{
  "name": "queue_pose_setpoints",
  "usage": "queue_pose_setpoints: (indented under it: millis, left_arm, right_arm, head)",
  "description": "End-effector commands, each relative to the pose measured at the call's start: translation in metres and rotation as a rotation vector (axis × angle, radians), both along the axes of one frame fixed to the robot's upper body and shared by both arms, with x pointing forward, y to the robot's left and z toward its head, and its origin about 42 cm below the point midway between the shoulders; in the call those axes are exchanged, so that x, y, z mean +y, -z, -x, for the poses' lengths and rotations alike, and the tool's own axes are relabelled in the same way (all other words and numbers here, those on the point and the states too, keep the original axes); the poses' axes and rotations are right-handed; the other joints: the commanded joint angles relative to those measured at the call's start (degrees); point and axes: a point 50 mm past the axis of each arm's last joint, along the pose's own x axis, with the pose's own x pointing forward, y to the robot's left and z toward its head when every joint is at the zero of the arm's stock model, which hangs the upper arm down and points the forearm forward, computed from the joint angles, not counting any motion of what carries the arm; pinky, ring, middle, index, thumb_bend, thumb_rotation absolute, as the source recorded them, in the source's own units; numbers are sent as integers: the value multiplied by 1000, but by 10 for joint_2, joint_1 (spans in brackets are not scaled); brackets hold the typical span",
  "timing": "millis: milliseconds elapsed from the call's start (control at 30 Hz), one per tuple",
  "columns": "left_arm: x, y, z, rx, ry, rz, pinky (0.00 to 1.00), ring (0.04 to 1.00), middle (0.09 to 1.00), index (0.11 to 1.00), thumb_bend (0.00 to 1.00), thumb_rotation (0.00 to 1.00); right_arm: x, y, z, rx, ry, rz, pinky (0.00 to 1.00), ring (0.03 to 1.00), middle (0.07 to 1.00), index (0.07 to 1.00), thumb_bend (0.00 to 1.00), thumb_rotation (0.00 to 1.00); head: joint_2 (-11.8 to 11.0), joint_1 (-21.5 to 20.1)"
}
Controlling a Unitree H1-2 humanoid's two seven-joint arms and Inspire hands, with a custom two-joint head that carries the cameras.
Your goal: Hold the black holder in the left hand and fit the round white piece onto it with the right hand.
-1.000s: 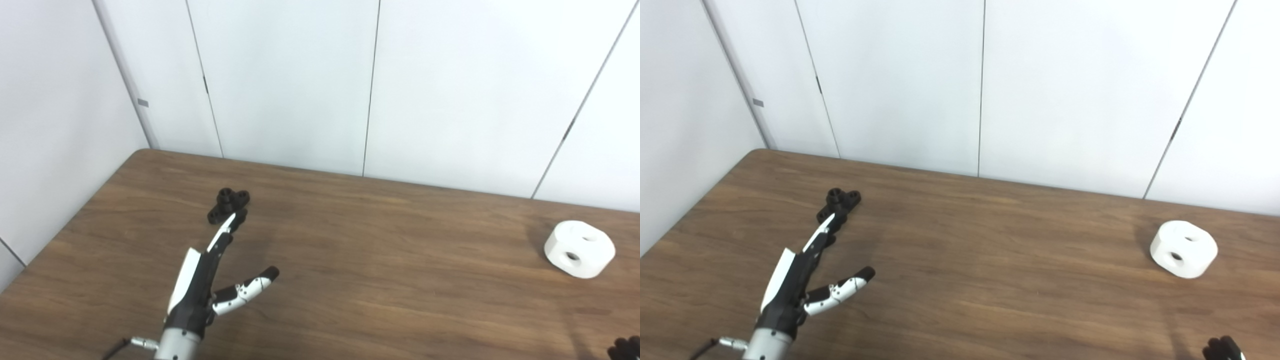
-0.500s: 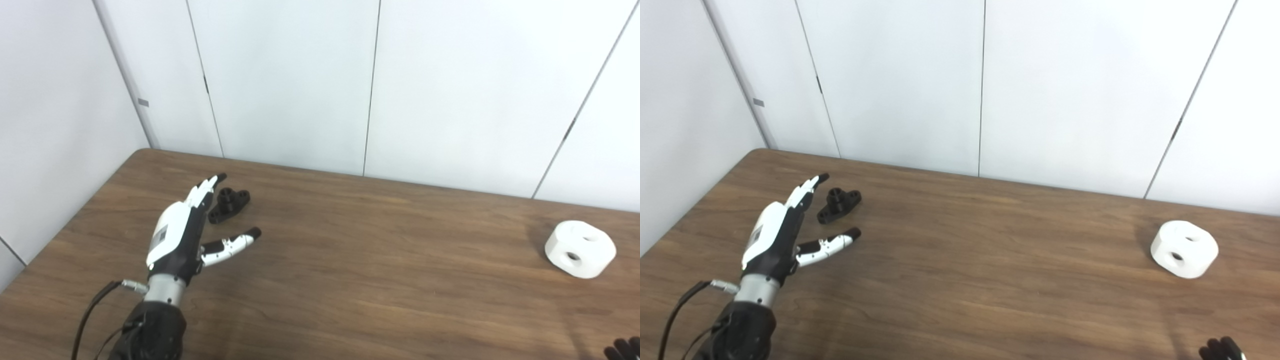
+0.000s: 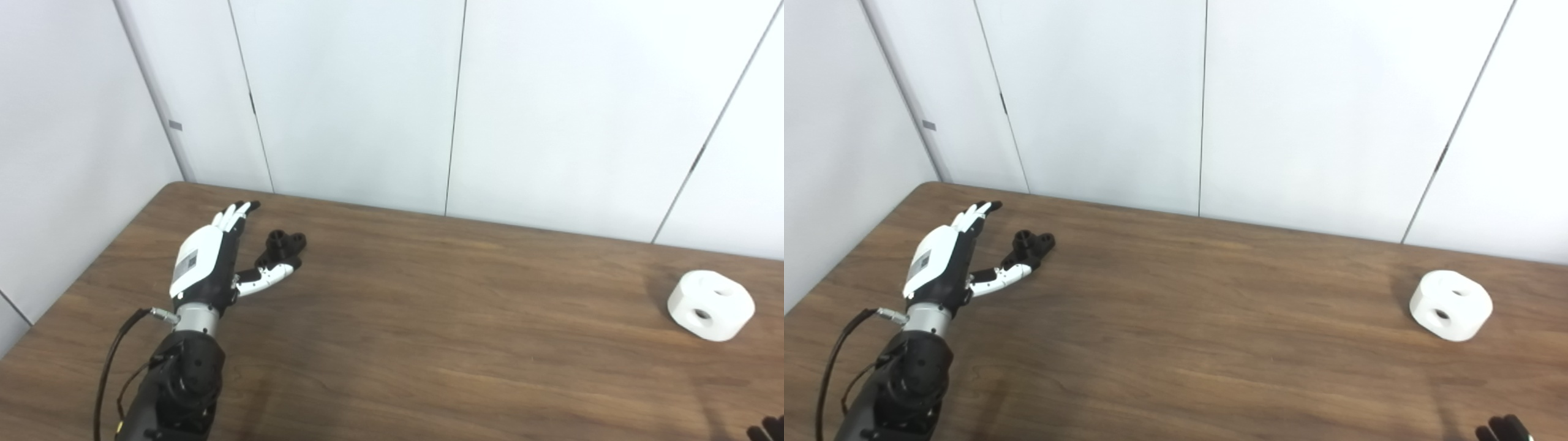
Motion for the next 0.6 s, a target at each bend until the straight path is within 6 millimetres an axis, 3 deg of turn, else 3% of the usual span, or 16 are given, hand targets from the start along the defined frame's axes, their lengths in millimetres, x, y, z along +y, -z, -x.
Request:
queue_pose_setpoints:
  millis: [0,300,567]
  left_arm:
    - [8,-19,-13,-85,-23,-48,999,1000,990,910,787,386]
    - [22,-6,-40,-23,-117,-110,998,1000,981,880,800,377]
    - [21,1,-61,36,-126,-52,975,1000,982,861,815,381]
  right_arm:
    - [7,28,0,127,23,-51,904,949,947,917,719,891]
    - [6,28,2,116,-23,-23,957,979,980,956,713,952]
    - [10,25,4,130,-10,-33,965,976,976,957,715,934]
  head:
    - [0,-1]
    - [1,-7]
    - [4,-17]
